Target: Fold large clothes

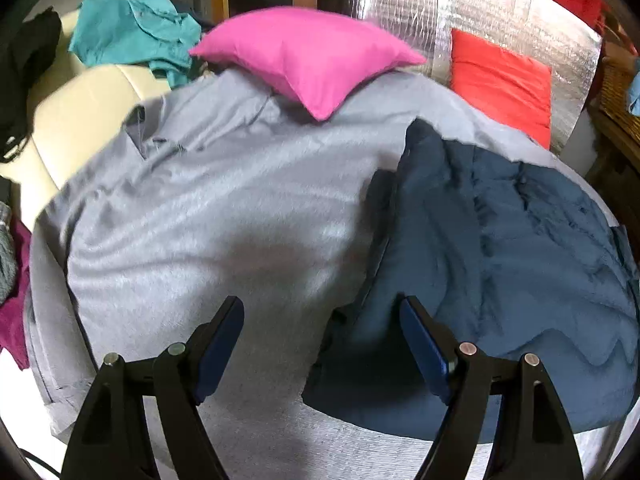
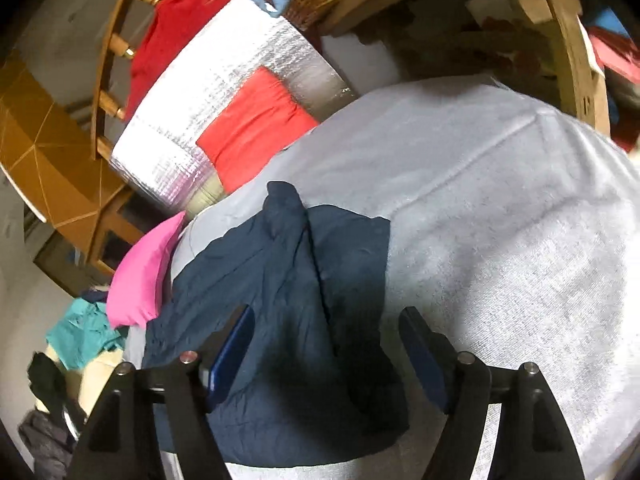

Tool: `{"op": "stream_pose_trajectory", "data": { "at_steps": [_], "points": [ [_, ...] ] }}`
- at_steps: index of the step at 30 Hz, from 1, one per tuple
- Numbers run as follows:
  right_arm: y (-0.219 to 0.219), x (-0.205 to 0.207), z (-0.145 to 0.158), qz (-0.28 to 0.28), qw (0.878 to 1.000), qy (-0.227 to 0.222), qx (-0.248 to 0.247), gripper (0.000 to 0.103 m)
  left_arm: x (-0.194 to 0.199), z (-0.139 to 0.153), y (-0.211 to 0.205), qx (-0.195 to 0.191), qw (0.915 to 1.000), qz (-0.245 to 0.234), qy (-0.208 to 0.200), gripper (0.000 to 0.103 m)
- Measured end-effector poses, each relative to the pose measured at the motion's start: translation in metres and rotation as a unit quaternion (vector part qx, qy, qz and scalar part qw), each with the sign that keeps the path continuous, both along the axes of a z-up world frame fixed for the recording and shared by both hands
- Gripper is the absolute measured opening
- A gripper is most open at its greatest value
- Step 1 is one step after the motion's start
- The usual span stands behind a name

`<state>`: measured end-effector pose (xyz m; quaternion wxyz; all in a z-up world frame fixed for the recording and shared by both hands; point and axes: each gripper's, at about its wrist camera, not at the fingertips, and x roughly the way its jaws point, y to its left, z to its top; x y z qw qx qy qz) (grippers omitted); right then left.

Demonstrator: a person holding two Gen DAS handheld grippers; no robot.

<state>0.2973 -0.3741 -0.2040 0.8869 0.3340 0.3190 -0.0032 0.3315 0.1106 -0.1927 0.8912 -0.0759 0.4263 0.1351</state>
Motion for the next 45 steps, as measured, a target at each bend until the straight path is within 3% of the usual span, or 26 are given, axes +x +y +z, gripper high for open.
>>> {"op": "stream_pose_trajectory", "data": {
  "at_steps": [3,5,8,12,15,20,33,39,45],
  "points": [
    [0.008,0.009,-0.004,0.023,0.999,0.018,-0.023,0.074,0.007,-0.013,-0.006,0.018,0.9994,-0.004,0.028,0.081],
    [0.022,0.021,-0.020,0.047,0.996,0.065,-0.041,0.063,0.007,-0.015,-0.012,0.033,0.9989,-0.006,0.032,0.081],
    [0.034,0.029,-0.036,0.051,0.989,0.114,-0.076,0.061,0.000,-0.011,-0.019,0.047,0.9985,-0.011,0.027,0.081],
    [0.037,0.011,-0.014,0.016,0.991,0.077,-0.106,0.063,-0.011,0.008,-0.025,0.047,0.9986,-0.025,-0.004,0.081],
    [0.045,-0.012,0.005,0.002,0.992,0.034,-0.122,0.070,-0.035,0.030,-0.033,0.045,0.9979,-0.025,-0.039,0.081],
    [0.078,-0.051,0.037,0.018,0.988,-0.019,-0.155,0.075,-0.078,0.071,-0.039,0.070,0.9934,-0.031,-0.086,0.081],
    [0.167,-0.150,0.134,0.074,0.966,-0.082,-0.234,0.093,-0.180,0.169,-0.059,0.146,0.9701,0.001,-0.194,0.097],
    [0.190,-0.188,0.165,0.071,0.954,-0.116,-0.267,0.101,-0.211,0.196,-0.068,0.145,0.9646,-0.009,-0.220,0.097],
    [0.197,-0.216,0.183,0.050,0.951,-0.144,-0.270,0.103,-0.237,0.217,-0.078,0.148,0.9587,-0.015,-0.242,0.098]
  ]
}}
